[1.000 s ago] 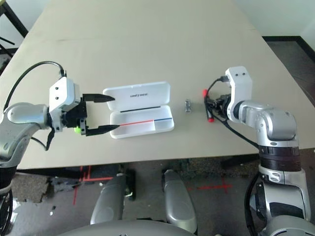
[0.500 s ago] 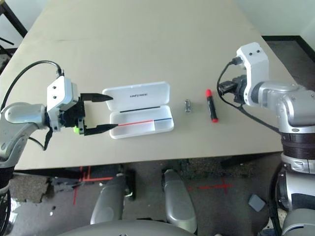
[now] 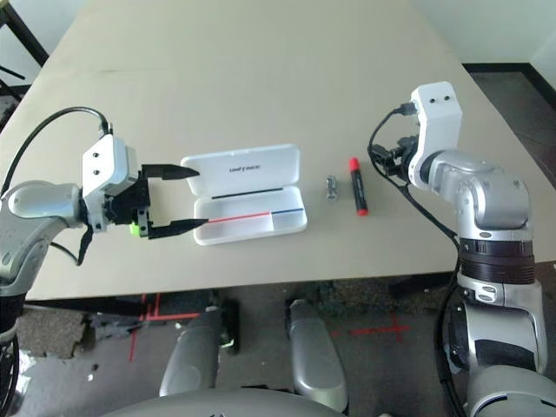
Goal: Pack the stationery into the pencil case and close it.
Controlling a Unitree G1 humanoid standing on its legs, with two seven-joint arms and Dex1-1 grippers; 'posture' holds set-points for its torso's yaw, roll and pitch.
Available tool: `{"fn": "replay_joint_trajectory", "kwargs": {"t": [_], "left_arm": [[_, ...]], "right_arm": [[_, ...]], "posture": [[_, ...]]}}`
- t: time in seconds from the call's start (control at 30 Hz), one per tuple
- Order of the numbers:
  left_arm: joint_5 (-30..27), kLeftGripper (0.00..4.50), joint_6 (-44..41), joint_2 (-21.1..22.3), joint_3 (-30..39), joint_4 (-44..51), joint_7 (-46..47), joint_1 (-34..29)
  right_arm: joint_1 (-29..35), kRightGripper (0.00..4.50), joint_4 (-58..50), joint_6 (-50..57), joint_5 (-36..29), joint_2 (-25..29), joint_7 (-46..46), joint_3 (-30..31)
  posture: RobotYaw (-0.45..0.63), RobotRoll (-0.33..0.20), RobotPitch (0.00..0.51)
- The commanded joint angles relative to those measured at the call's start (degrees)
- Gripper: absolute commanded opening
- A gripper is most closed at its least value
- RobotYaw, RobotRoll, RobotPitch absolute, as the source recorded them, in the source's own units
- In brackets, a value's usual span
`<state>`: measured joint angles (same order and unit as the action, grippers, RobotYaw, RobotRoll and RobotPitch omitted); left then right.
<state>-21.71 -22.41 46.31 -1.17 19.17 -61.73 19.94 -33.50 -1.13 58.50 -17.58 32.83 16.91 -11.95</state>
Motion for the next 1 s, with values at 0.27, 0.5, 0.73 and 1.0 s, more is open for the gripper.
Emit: {"fn": "replay_joint_trajectory", "kwargs": {"t": [0.27,0.5,0.73,1.0], "left_arm": [[1.19,4.50,1.27,-0.26,-2.05,-1.40,-0.54,0.87],[1.20,4.50,1.15,-0.40,-2.22,-0.90,-0.08,0.62],[0.90,4.50,0.75,-0.34,-2.04,-0.14,0.43,0.23],[0.91,4.50,0.85,-0.31,-2.01,-0.19,0.64,0.18]], "right_arm": [[5.01,4.47,-3.95,4.28,-0.24,-2.79,-1.40,0.57],[7.93,4.47,-2.13,5.22,0.23,-2.48,-0.51,2.14],[9.29,3.86,0.41,4.74,0.63,-2.47,-0.28,2.27],[7.99,0.87,1.11,4.68,0.42,-1.94,0.73,1.69]], "posture": [[-0.16,0.000,0.184],[-0.14,0.000,0.186],[-0.14,0.000,0.186],[-0.14,0.000,0.186]]}}
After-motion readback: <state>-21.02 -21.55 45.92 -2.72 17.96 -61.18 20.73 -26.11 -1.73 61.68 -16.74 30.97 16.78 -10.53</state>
